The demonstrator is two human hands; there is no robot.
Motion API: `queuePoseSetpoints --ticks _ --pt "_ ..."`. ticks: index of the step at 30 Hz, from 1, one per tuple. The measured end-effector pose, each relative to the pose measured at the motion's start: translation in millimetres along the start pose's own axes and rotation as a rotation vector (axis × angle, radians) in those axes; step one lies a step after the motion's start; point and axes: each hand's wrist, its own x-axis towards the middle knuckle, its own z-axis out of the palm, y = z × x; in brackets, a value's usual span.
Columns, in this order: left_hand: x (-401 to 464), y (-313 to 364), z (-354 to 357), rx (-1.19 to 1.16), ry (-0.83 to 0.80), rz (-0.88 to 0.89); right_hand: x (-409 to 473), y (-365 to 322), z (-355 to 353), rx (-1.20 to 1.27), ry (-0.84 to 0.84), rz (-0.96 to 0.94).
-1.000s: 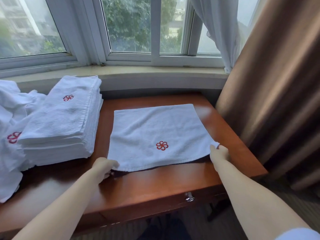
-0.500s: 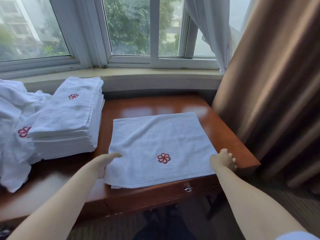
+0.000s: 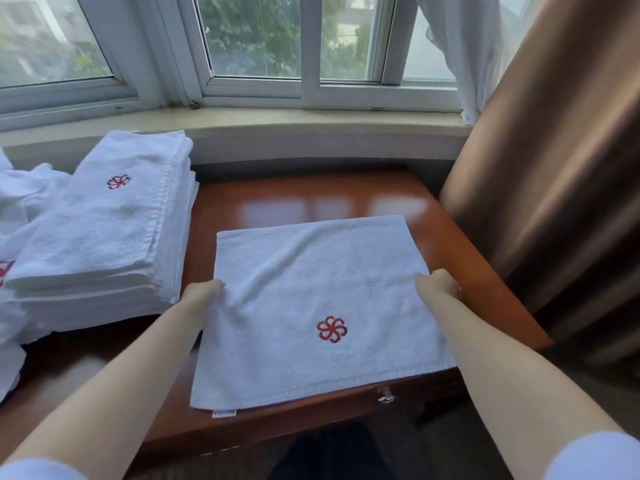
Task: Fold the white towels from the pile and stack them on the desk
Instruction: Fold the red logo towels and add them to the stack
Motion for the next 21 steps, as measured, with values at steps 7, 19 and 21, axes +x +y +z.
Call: queuePoseSetpoints --ticks 7,19,21 --pt "12 11 0 0.022 0.066 -0.039 19 -10 14 0.191 -0.058 0.007" --pt "-39 34 -24 -0.173 0.205 0.296 -26 -17 -37 0.755 0.225 -0.094" --pt "-52 39 -35 -0.238 0.242 0.315 -41 -17 -52 0.854 0.3 -0.089"
